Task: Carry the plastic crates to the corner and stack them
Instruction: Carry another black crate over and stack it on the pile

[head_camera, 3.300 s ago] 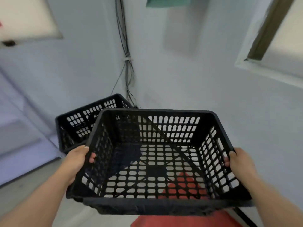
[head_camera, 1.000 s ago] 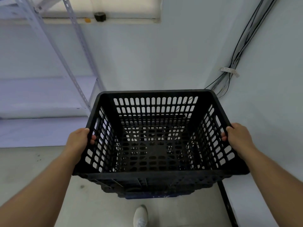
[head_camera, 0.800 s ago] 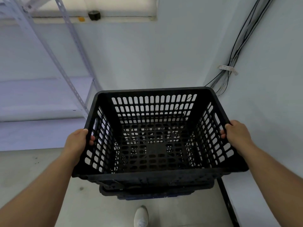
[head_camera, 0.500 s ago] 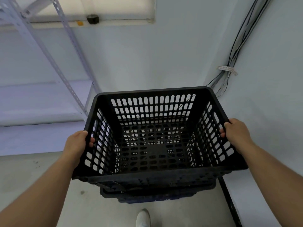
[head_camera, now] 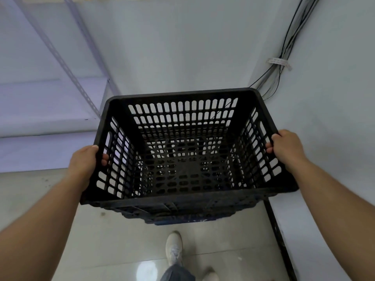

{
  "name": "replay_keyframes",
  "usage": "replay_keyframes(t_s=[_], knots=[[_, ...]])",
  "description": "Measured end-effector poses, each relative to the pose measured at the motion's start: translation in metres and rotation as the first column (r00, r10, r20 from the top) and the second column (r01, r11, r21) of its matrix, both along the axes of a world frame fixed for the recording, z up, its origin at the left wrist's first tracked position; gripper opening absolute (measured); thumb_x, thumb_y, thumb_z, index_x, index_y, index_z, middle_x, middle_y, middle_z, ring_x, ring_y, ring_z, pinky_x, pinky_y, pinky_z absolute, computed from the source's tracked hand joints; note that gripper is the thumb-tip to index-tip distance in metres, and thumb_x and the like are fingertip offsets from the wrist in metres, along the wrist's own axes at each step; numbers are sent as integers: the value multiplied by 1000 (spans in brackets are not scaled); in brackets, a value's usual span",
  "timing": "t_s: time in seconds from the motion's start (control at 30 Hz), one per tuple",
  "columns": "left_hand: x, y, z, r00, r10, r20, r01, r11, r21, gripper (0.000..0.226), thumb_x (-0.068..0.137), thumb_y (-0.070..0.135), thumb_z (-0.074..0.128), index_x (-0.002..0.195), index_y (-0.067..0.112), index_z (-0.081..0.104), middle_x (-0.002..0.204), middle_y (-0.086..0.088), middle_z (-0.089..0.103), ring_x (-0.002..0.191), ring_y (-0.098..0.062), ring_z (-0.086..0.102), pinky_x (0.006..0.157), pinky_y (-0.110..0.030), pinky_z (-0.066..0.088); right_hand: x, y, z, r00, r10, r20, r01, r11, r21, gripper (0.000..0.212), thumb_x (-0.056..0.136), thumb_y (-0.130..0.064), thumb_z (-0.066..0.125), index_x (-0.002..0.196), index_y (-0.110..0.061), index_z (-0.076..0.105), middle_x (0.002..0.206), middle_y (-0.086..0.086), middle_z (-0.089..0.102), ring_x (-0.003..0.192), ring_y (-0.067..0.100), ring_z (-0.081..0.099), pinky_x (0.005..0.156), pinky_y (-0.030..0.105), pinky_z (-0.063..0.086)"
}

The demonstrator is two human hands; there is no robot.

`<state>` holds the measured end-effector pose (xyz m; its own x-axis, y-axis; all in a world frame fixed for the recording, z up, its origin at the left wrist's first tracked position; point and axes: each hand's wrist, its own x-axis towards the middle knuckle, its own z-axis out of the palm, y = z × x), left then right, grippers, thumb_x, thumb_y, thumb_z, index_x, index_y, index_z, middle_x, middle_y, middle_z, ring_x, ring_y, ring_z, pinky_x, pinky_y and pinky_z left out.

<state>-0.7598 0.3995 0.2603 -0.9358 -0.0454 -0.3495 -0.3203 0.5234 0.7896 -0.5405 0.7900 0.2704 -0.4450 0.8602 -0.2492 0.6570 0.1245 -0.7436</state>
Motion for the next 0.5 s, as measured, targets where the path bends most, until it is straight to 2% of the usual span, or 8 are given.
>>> replay_keyframes(t_s=[0.07,0.23,0.37,0.5], knots=[[2,0,0,1000,4,-4,-4,1000,7,40,97,24,37,106,-5,63,73,-10,60,60,-23,50,53,-32,35,2,-1,-1,1000,-4,-4,3,1000,-1,20,94,-8,36,96,-3,56,74,9,57,58,18,53,50,26,38],[0,5,1,1000,20,-8,-20,999,45,38,98,21,37,107,-7,62,71,-10,58,56,-22,48,50,-30,35,-5,5,-4,1000,5,25,-6,999,54,22,92,-9,36,93,-3,57,83,14,62,61,22,56,53,27,39],[-7,11,2,1000,25,-2,-25,997,67,37,98,22,38,109,-4,61,72,-9,58,56,-20,48,51,-30,35,-15,11,-2,999,6,37,-8,998,64,23,92,-10,36,97,-3,58,80,12,63,60,21,56,53,27,39],[-6,5,-2,1000,3,24,-4,999,35,37,98,25,37,104,-2,62,72,-9,59,57,-20,49,52,-31,35,-11,9,-2,997,23,73,-28,998,65,24,93,-9,35,100,-4,58,86,15,64,63,23,57,56,27,40]])
